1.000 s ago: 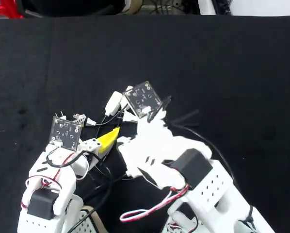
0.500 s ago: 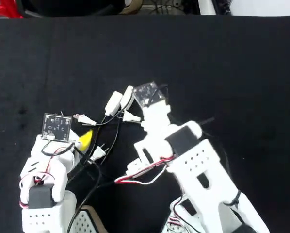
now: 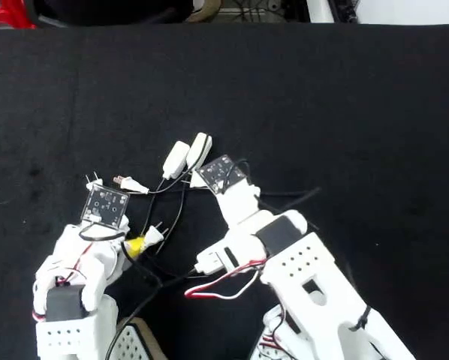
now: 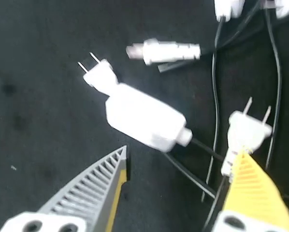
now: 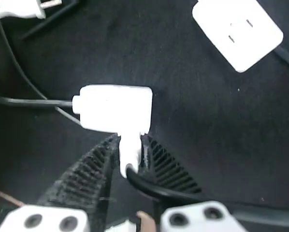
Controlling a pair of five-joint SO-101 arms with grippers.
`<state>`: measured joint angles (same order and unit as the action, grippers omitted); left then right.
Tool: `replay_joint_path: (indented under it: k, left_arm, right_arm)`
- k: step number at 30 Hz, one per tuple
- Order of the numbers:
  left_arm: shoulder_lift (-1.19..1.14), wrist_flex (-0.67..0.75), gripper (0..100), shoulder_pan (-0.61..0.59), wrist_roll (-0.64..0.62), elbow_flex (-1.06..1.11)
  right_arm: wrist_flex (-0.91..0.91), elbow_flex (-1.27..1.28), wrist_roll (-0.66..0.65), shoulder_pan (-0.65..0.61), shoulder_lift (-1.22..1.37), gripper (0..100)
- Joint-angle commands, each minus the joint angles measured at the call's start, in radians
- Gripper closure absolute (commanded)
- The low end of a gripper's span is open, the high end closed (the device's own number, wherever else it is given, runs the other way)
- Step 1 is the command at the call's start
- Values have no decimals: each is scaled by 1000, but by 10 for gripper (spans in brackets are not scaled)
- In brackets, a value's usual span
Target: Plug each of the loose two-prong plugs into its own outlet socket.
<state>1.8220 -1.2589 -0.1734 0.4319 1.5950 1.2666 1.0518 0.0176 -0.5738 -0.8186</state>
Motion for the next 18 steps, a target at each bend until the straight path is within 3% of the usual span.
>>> replay_joint_path:
  k: [1, 18]
  left_arm:
    - [0, 0, 671, -10, 6, 30]
    - [0, 84, 671, -12, 8, 90]
  right_arm:
    - [-120, 44, 28, -20, -19, 987]
    - [-152, 124, 55, 34, -19, 987]
